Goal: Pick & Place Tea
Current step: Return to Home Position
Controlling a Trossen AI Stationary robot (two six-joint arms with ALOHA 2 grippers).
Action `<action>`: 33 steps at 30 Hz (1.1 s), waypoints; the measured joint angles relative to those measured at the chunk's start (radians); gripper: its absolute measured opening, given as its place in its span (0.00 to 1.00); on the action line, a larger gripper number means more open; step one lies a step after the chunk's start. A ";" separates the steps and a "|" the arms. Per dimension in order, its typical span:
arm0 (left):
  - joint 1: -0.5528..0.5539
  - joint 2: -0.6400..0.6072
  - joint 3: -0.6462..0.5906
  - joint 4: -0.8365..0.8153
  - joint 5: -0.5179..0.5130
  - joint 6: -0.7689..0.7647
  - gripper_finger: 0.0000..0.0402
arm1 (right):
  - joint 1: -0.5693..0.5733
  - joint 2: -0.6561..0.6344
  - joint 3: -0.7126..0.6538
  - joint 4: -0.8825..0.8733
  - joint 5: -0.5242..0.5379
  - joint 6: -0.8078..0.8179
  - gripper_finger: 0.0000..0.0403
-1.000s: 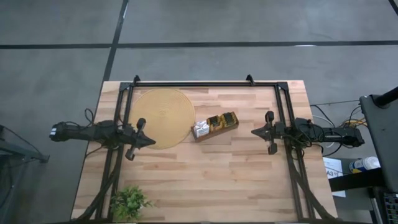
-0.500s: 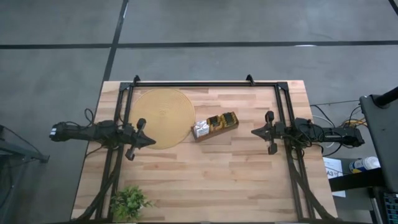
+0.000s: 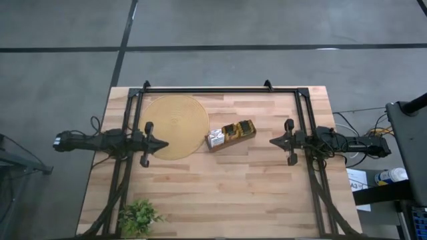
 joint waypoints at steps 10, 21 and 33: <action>-0.001 0.000 0.005 0.008 -0.006 0.002 0.00 | 0.000 0.000 0.000 0.000 0.000 0.000 0.02; -0.001 0.000 0.004 0.015 -0.007 0.002 0.00 | 0.000 0.000 0.000 0.000 0.000 0.000 0.02; -0.001 0.000 0.004 0.019 -0.008 0.001 0.00 | 0.000 0.000 0.000 0.000 0.000 0.000 0.02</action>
